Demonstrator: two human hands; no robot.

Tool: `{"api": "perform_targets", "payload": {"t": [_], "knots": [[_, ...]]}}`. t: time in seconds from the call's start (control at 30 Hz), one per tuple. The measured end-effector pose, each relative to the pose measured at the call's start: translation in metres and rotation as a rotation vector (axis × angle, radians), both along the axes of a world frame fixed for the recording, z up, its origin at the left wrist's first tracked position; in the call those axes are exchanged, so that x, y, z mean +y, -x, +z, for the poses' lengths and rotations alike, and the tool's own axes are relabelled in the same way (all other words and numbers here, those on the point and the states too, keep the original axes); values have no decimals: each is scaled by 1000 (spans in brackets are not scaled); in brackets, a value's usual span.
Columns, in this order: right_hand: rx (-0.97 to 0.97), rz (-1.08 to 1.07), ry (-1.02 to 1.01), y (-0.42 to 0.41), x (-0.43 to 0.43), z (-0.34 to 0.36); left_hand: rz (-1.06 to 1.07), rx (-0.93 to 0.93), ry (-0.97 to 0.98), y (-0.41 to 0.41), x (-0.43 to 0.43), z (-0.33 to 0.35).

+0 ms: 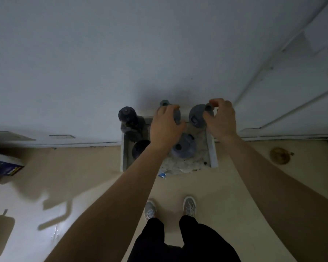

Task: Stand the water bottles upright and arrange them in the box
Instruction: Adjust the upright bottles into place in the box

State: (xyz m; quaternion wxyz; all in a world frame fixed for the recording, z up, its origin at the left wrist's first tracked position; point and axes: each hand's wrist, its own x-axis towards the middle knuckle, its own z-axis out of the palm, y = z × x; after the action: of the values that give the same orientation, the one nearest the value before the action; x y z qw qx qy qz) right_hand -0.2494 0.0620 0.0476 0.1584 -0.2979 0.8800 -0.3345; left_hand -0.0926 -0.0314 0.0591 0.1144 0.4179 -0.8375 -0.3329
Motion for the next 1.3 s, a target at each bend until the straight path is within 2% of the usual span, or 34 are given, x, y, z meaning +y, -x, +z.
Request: {"api": "perform_targets", "payload": {"t": [0.13, 0.3, 0.47, 0.6, 0.77, 0.97, 1.13, 1.23, 1.3], "knots": [[23, 176, -148, 21, 4, -22, -66, -252, 132, 25, -16, -20], [8, 267, -208, 32, -8, -48, -72, -400, 56, 35, -39, -41], [-107, 319, -171, 36, -15, -64, -42, -340, 93, 36, -40, -52], [-73, 307, -153, 39, -12, -63, -72, -280, 107, 47, -34, -55], [-85, 281, -163, 44, -7, -64, -130, -300, 160, 66, -26, -55], [-85, 292, -213, 44, -13, -59, -188, -311, 99, 55, -30, -55], [-75, 351, -300, 44, -10, -58, -192, -241, 57, 44, -34, -61], [-59, 243, -280, 33, -4, -55, -175, -208, -24, 44, -34, -59], [-20, 111, -192, 15, 6, -48, -172, -189, -62, 46, -33, -58]]}}
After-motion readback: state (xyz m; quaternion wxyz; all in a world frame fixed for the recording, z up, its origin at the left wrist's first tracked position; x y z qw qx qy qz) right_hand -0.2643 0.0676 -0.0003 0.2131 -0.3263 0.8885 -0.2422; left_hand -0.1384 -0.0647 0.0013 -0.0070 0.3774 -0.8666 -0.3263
